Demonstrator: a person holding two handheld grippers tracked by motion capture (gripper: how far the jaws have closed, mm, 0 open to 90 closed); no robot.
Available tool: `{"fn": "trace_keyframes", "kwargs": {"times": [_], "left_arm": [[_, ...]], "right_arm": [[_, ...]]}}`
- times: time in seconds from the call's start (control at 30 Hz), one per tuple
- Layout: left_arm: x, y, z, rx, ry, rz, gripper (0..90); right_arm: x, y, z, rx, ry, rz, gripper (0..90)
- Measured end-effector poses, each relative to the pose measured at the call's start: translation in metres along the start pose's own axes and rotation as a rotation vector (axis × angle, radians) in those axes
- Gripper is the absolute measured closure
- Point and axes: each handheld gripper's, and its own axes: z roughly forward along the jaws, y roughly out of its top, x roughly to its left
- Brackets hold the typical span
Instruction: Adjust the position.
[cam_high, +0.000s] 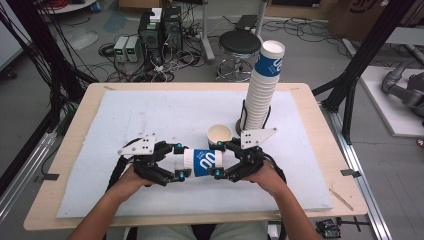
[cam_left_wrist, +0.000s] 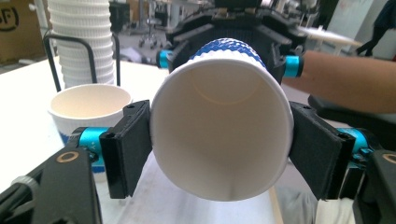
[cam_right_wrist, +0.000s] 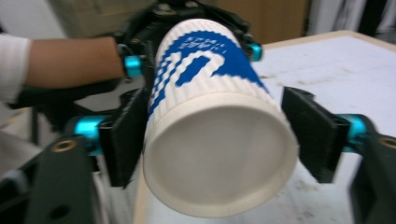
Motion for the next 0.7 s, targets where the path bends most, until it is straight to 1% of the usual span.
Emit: {"fn": "trace_keyframes", "kwargs": {"times": [0.1, 0.2, 0.27, 0.3, 0.33, 0.37, 0.4, 0.5, 0.53, 0.57, 0.6, 0.7], "left_arm": [[0.000, 0.005, -0.004, 0.033, 0.013, 0.006, 26.7], [0.000, 0.012, -0.009, 0.084, 0.023, 0.015, 26.7], [0.000, 0.017, -0.011, 0.114, 0.034, 0.030, 26.7], [0.000, 0.019, -0.012, 0.130, 0.037, 0.029, 26.7], [0.000, 0.022, -0.013, 0.150, 0.040, 0.038, 26.7], [0.000, 0.025, -0.014, 0.170, 0.046, 0.044, 26.7], [-0.001, 0.027, -0.014, 0.189, 0.050, 0.050, 26.7], [0.000, 0.032, -0.015, 0.259, 0.064, 0.065, 26.6], [0.000, 0.034, -0.015, 0.277, 0.068, 0.064, 26.6], [0.001, 0.035, -0.016, 0.299, 0.068, 0.072, 26.6], [0.001, 0.037, -0.016, 0.310, 0.071, 0.069, 26.6], [0.002, 0.042, -0.015, 0.364, 0.075, 0.087, 26.6]], "right_arm": [[0.001, 0.002, -0.002, -0.005, -0.008, 0.008, 21.7], [0.001, 0.003, -0.004, -0.007, -0.016, 0.007, 21.1], [0.001, 0.005, -0.005, -0.008, -0.022, 0.002, 20.6], [0.002, 0.006, -0.005, -0.008, -0.030, -0.001, 20.4], [0.002, 0.006, -0.006, -0.008, -0.038, -0.004, 20.4], [0.003, 0.008, -0.006, 0.001, -0.040, -0.002, 20.4], [0.003, 0.009, -0.005, 0.004, -0.054, -0.014, 20.4], [0.006, 0.013, -0.003, 0.030, -0.061, -0.029, 20.4], [0.006, 0.014, -0.002, 0.040, -0.072, -0.046, 20.4], [0.007, 0.016, -0.001, 0.058, -0.083, -0.056, 20.4], [0.007, 0.017, 0.001, 0.074, -0.091, -0.066, 20.4], [0.010, 0.021, 0.006, 0.109, -0.099, -0.094, 20.4]]}}
